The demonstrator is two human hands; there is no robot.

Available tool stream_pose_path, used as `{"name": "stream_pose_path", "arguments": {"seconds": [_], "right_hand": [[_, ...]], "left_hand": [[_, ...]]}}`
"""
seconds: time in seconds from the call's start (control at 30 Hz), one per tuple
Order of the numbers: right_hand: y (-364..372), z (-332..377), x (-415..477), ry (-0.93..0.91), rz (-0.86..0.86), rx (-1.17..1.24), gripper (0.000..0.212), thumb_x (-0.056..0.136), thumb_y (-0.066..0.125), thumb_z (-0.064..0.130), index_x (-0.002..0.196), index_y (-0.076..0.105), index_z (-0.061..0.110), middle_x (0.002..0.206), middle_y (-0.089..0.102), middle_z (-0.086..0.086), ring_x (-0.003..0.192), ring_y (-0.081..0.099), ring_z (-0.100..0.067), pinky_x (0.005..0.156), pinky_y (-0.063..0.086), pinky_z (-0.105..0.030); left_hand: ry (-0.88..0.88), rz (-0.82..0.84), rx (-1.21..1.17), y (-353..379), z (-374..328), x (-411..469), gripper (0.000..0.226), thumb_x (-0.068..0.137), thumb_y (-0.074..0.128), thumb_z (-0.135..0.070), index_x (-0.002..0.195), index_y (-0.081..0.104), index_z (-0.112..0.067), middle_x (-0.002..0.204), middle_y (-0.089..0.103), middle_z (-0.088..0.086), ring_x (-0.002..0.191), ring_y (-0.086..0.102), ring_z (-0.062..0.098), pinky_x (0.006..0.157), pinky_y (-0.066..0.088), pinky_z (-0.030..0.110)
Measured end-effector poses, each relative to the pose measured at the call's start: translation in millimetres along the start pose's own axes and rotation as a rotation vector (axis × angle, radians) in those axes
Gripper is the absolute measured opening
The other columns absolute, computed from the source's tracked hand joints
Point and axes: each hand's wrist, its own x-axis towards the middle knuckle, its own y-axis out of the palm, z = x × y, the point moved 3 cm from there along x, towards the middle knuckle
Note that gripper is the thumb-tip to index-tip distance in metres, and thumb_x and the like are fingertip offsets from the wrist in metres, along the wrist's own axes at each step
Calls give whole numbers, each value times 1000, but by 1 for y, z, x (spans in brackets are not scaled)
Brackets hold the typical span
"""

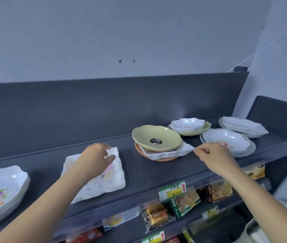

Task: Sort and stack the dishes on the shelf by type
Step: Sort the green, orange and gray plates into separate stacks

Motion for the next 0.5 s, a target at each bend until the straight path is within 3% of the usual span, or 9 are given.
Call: {"name": "stream_pose_path", "arguments": {"seconds": [0.13, 0.2, 0.33, 0.37, 0.43, 0.5], "right_hand": [[-3, -28, 17, 82, 51, -143, 40, 92, 51, 40, 89, 69, 5, 85, 69, -12, 92, 62, -29, 78, 52, -43], [-2, -26, 25, 88, 95, -161, 40, 92, 51, 44, 96, 69, 9, 92, 71, -9, 90, 64, -26, 80, 53, -43], [3, -15, 45, 118, 159, -118, 40, 92, 51, 46, 109, 66, 15, 108, 69, -4, 103, 61, -24, 87, 49, -38], [5, -14, 51, 132, 187, -117, 37, 92, 51, 47, 106, 66, 16, 103, 68, -1, 100, 61, -22, 81, 47, -34], [9, -11, 59, 159, 244, -133, 31, 91, 51, 45, 80, 58, 16, 75, 56, -1, 79, 56, -22, 65, 36, -30], [14, -9, 67, 191, 305, -140, 35, 90, 53, 39, 73, 50, 9, 70, 47, -12, 72, 58, -30, 63, 33, -32]], "left_hand": [[82, 27, 1, 7, -14, 21, 16, 89, 56, -27, 83, 60, -13, 94, 65, 6, 89, 54, 27, 78, 46, 32], [102, 29, 12, 8, -19, 32, 17, 89, 56, -26, 88, 61, -10, 96, 66, 10, 93, 56, 28, 79, 45, 32], [106, 40, -61, 14, -27, 63, 26, 90, 55, -28, 92, 61, -3, 94, 65, 13, 93, 56, 32, 80, 45, 33], [91, 57, -88, 16, -28, 72, 29, 91, 55, -30, 96, 62, -3, 97, 64, 13, 95, 57, 32, 83, 45, 33], [56, 116, -155, 25, -28, 91, 28, 91, 55, -35, 81, 52, -10, 86, 57, 11, 82, 55, 30, 79, 44, 34], [-3, 218, -280, 36, -27, 110, 37, 90, 55, -40, 70, 40, -13, 73, 48, 9, 66, 53, 29, 71, 48, 35]]}}
